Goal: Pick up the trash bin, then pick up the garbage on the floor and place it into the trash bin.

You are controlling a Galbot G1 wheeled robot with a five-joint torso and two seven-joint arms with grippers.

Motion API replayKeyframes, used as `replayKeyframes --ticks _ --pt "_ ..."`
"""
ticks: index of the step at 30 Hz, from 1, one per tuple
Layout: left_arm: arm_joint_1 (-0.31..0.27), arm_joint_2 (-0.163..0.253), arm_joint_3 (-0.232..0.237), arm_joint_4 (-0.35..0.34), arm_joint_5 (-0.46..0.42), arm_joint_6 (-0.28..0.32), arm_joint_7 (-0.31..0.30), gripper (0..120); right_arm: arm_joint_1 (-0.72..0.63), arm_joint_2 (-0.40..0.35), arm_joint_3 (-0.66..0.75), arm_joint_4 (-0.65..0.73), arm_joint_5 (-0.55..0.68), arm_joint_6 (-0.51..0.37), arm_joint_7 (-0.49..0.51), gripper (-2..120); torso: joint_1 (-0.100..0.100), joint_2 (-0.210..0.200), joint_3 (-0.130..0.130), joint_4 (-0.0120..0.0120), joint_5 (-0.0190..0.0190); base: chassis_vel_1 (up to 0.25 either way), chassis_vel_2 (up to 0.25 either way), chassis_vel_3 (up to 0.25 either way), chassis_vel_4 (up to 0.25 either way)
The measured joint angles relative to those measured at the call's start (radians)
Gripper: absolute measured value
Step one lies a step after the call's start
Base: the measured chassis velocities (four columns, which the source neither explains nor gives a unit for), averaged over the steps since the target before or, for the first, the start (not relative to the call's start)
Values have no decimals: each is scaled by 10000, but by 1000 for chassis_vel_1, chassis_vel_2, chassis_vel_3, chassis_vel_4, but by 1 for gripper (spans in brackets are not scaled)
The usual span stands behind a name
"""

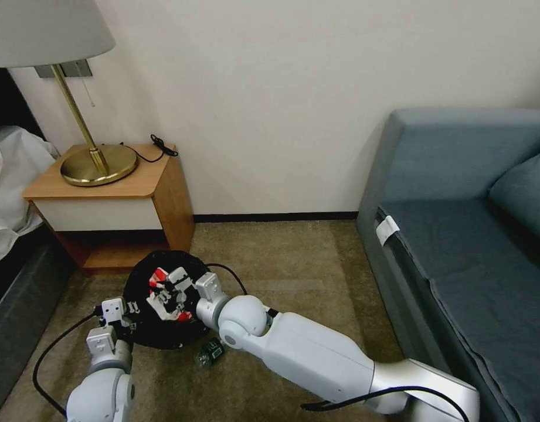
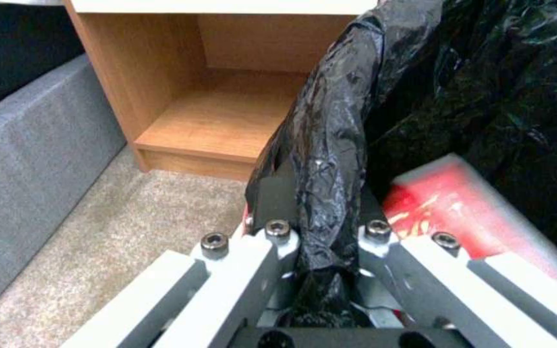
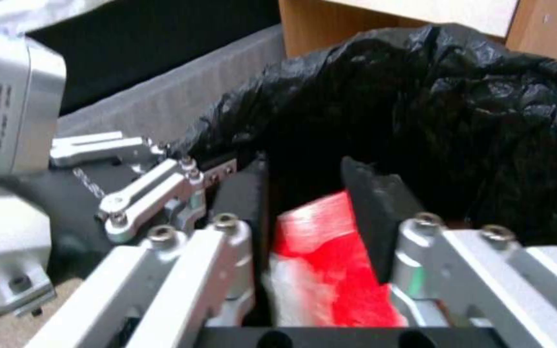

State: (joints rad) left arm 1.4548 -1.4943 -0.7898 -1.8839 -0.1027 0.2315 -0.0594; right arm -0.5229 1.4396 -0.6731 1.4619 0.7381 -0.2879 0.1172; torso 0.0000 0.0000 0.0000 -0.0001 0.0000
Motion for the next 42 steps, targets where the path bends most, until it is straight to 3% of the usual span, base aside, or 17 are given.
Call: replayKeyframes --ticks 7,9,12,18,29,42 --pt "-11 2 -66 31 11 1 -42 4 15 -2 -18 37 -162 -71 -3 55 0 0 0 1 1 0 0 0 0" --pt "-30 35 -201 95 10 0 -90 4 147 -79 80 46 -402 -125 -82 68 0 0 0 1 0 0 0 0 0" --pt "-41 56 -259 127 9 1 -134 4 219 -169 103 9 -692 -124 -260 74 0 0 0 2 1 0 0 0 0" --pt "-126 84 -592 285 -116 21 -552 4 556 -1092 72 -130 -2414 -375 -1907 99 0 0 0 -1 1 0 0 0 0" --pt "-76 163 -915 43 -763 310 -966 4 712 -1364 278 -1130 -4730 -145 -3568 100 0 0 0 2 2 0 0 0 0" --pt "9 127 -1041 -317 -1100 536 -973 4 855 -1401 443 -2649 -7120 1192 -6222 100 0 0 0 0 1 0 0 0 0"
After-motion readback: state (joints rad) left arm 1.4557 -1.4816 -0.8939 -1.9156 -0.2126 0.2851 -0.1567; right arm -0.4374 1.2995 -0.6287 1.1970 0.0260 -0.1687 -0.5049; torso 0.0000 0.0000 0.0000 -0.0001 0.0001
